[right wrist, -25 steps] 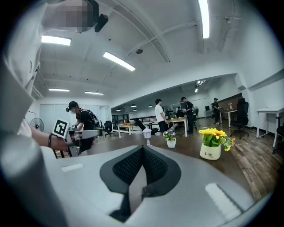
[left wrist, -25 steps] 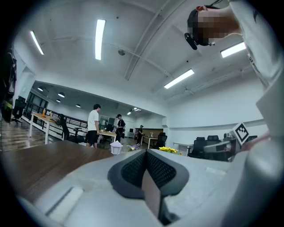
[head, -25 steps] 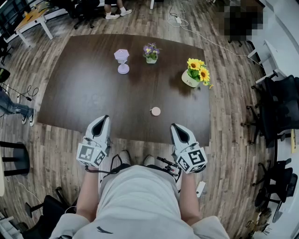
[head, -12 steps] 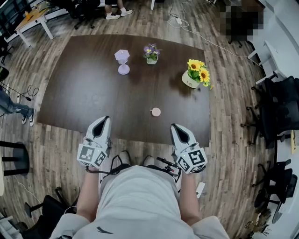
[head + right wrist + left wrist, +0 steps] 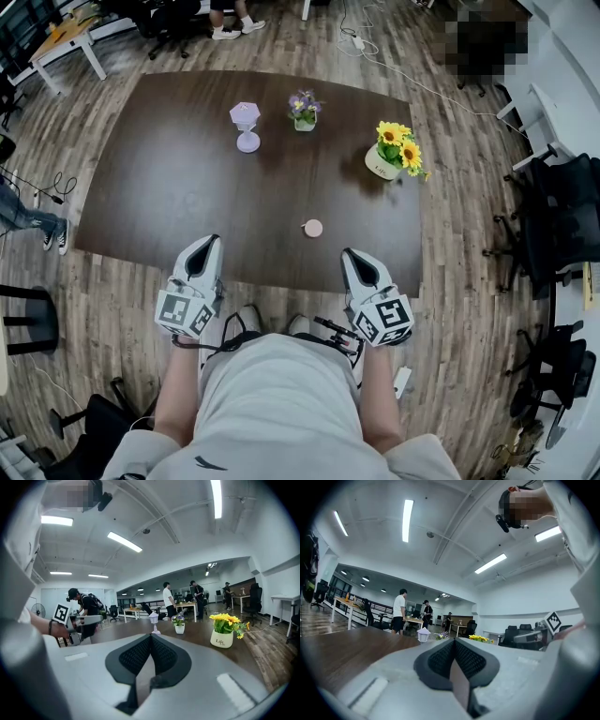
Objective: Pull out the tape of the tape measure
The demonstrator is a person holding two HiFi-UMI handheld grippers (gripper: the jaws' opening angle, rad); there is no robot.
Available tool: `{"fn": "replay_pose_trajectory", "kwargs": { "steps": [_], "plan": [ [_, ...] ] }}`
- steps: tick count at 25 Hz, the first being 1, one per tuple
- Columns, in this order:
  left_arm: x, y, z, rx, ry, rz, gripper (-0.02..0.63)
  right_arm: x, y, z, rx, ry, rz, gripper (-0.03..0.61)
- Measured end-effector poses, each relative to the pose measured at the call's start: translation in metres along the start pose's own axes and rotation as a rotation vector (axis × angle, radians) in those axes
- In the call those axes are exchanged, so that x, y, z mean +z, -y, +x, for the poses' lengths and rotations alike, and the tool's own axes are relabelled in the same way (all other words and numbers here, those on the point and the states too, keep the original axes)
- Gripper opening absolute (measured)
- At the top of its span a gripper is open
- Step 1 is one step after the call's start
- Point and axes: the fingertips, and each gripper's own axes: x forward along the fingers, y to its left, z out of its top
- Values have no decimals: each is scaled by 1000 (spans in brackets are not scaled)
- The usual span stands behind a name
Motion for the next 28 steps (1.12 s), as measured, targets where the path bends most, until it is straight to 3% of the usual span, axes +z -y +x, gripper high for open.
{"fn": "replay_pose_trajectory", "kwargs": {
  "steps": [3,5,11,16,21,28],
  "plan": [
    [-3,-2,2,-10,-4,2,6,-12,0,13,-1,-62,-66,7],
    [-4,-4,4,-10,-7,0,6,-20,1,23,3,-91,-81,49],
    [-6,-13,7,-2,-10,-8,6,-45,15,52,-12,-158,-30,91],
    [-6,-24,7,9,-10,-21,6,-79,24,77,-15,-261,23,202],
    [-4,-36,9,27,-9,-33,6,-110,33,99,-23,-362,46,269],
    [-7,-48,10,30,-17,-38,6,-156,36,125,-23,-496,60,302]
  ]
}}
